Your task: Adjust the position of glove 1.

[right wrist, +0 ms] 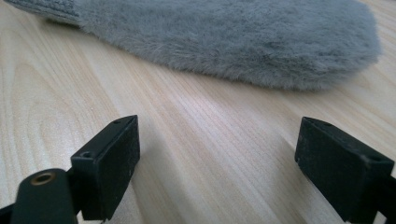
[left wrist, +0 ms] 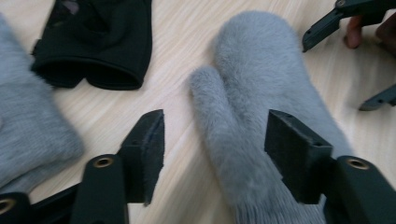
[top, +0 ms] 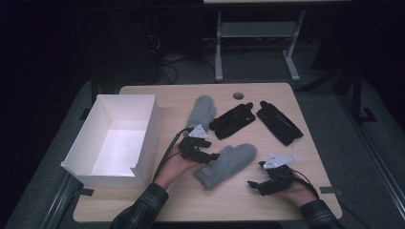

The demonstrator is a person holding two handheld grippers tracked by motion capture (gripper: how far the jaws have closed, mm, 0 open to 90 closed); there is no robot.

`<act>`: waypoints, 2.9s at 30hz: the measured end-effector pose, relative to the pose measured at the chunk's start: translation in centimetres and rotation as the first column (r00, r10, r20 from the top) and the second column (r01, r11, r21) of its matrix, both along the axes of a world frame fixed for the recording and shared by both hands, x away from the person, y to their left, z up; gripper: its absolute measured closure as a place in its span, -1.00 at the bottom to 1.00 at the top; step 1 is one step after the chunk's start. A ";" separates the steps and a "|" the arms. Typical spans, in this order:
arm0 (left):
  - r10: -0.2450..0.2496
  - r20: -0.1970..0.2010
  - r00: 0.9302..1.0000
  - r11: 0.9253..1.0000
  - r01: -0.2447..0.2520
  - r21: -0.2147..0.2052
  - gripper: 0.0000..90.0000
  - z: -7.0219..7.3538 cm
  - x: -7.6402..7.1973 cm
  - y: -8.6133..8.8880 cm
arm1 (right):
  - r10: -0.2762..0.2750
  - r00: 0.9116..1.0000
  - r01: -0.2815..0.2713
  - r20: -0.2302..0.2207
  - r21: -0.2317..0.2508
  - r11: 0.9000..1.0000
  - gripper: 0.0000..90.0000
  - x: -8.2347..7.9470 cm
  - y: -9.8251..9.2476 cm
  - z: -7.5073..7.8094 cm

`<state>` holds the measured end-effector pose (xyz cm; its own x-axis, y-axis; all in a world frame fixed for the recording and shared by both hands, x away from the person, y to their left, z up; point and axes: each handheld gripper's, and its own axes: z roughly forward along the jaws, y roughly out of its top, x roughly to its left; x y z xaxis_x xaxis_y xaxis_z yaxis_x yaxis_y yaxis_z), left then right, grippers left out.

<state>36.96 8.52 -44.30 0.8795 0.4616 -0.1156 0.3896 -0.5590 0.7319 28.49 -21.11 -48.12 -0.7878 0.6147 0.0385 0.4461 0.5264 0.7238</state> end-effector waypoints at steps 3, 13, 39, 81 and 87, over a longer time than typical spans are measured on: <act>-0.004 -0.012 1.000 1.000 0.004 0.018 0.00 -0.4 0.2 -0.4 | 0.000 1.000 0.000 0.000 0.000 1.000 -0.69 0.0 0.0 0.0; -0.071 -0.125 0.990 0.997 0.074 0.015 0.66 -2.3 0.4 -1.0 | -0.001 1.000 0.001 -0.001 0.001 1.000 -0.69 0.0 0.1 0.0; 0.062 0.058 0.996 0.998 -0.064 0.028 0.82 3.2 0.1 2.8 | -0.008 1.000 0.008 -0.002 0.001 1.000 -0.70 0.1 0.0 0.0; 0.040 -0.097 0.994 0.996 -0.032 0.088 0.94 0.3 -4.7 4.6 | -0.012 1.000 0.012 -0.003 0.001 1.000 -0.70 0.1 0.0 0.0; 0.020 -0.100 0.995 0.996 -0.011 0.086 0.89 0.2 -6.2 4.0 | -0.013 1.000 0.013 -0.003 0.001 1.000 -0.70 0.1 0.0 0.0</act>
<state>30.78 12.49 -44.08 0.8581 0.4870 -0.1630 0.4681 -0.6113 0.6381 28.57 -21.06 -48.12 -0.7797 0.6248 0.0417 0.4552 0.5198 0.7229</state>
